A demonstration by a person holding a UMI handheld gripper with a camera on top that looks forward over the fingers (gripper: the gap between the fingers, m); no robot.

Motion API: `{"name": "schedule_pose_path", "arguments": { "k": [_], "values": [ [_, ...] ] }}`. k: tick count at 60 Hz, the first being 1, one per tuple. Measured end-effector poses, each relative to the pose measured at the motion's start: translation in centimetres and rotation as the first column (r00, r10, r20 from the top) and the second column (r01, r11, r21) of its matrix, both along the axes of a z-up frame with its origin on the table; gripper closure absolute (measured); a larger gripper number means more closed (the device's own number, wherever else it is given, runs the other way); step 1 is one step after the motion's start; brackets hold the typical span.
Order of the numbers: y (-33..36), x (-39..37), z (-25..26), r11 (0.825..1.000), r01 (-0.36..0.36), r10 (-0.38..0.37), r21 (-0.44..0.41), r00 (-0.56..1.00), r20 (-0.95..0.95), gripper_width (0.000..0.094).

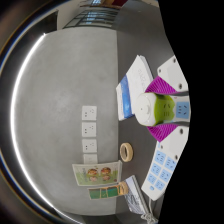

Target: Unplug charger

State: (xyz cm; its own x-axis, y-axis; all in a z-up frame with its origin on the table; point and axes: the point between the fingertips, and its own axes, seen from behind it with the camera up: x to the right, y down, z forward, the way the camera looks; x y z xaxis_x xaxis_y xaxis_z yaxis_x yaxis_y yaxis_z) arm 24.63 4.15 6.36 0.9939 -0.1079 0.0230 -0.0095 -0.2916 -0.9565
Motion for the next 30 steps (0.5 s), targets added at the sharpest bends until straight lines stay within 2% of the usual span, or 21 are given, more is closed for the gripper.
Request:
{"name": "schedule_pose_path", "arguments": {
  "k": [9,14,23,30],
  "values": [
    [0.2,0.2,0.5,0.998,0.052,-0.053,-0.027,0.999,-0.014,0.0609],
    [-0.4,0.4,4.2,0.997,0.071,-0.07,0.039,0.997,-0.018,0.0608],
    [-2.1,1.8,13.8,0.972,0.127,-0.135,0.196,0.99,0.029,0.0611],
    [-2.5,2.8,17.2,0.965,0.137,-0.156,0.224,0.986,0.066,0.0611]
  ]
}}
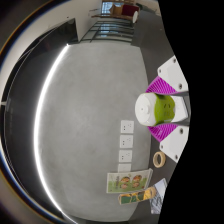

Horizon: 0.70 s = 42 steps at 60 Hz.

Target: Unplug charger

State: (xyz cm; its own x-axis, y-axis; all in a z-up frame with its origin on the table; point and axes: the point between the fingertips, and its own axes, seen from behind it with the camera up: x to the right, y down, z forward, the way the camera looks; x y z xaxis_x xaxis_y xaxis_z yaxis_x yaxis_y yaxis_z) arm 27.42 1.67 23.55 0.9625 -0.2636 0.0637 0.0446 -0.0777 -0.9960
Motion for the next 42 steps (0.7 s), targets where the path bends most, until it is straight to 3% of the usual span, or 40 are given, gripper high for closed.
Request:
{"name": "schedule_pose_path", "arguments": {
  "k": [8,16,28,36,42],
  "values": [
    [1.4,1.8,-1.0,0.999,0.007,-0.005,-0.043,0.999,0.044,0.0608],
    [5.0,4.2,-6.3,0.987,-0.019,0.027,-0.163,0.999,0.043,0.0596],
    [10.6,7.0,-15.4,0.924,-0.132,0.129,-0.358,0.991,-0.032,0.0534],
    [13.2,9.3,-18.7,0.877,-0.16,0.157,-0.454,0.987,-0.044,0.0491],
    [15.3,9.7,-18.5,0.875,-0.202,0.196,-0.44,0.979,-0.059,0.0464]
  ]
}}
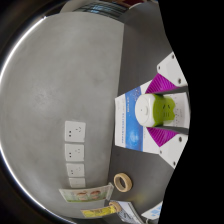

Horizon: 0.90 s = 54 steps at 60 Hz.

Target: Unplug charger

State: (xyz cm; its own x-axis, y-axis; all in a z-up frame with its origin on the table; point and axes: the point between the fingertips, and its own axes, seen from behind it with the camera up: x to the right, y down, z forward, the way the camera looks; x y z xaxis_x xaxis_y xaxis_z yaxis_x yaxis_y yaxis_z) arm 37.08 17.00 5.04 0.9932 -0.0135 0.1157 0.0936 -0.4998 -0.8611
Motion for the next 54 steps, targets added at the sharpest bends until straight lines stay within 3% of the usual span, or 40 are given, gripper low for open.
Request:
{"name": "schedule_pose_path", "arguments": {
  "k": [7,17,19,20,21,22,26,37,54],
  "values": [
    [2.7,-0.1,-0.4,0.999,-0.039,0.039,0.025,0.999,-0.008,0.0458],
    [4.6,0.4,-0.7,0.999,-0.013,0.014,0.042,0.999,-0.033,0.0428],
    [4.6,0.5,-0.6,0.999,-0.008,0.01,0.048,0.999,-0.032,0.0366],
    [4.6,0.6,-0.6,0.999,-0.005,0.007,0.048,1.0,-0.03,0.0259],
    [4.5,0.7,-0.5,0.999,-0.001,0.002,0.049,1.0,-0.028,0.0259],
    [4.3,0.7,-0.3,0.999,0.003,-0.002,0.052,1.0,-0.026,0.017],
    [3.6,0.7,0.8,0.997,0.014,-0.011,0.079,0.999,-0.032,0.0149],
    [-2.0,-0.7,3.5,0.991,0.069,-0.067,0.11,0.997,-0.022,0.016],
    [-17.8,-9.6,5.7,0.988,0.122,-0.12,0.09,0.992,-0.03,0.0126]
  ]
}}
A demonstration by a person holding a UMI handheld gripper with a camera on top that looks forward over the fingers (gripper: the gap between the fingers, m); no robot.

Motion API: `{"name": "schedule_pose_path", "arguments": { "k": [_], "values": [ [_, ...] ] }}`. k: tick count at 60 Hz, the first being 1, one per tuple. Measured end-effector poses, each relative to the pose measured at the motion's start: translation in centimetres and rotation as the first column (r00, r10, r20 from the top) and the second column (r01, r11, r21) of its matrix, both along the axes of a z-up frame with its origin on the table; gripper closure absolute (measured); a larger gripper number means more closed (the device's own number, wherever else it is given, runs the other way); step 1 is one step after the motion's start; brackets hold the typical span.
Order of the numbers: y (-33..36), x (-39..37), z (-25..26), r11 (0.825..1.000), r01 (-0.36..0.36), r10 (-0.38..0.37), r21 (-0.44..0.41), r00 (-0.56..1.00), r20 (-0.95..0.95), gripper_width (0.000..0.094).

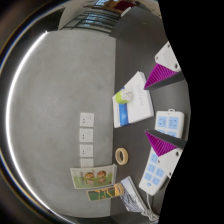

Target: Unplug charger

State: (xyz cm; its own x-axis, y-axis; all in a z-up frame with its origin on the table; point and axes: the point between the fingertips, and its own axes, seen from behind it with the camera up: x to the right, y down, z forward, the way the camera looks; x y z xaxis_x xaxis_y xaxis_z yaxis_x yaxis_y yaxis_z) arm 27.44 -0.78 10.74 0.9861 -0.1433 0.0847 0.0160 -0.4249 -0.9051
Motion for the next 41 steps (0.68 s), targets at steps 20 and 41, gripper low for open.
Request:
{"name": "schedule_pose_path", "arguments": {
  "k": [20,41],
  "values": [
    [-13.5,-7.7,0.7,1.0,0.003,-0.003,0.005,0.999,-0.052,0.0127],
    [-19.4,1.3,-2.1,0.999,0.04,-0.04,-0.007,0.999,-0.013,0.0129]
  ]
}}
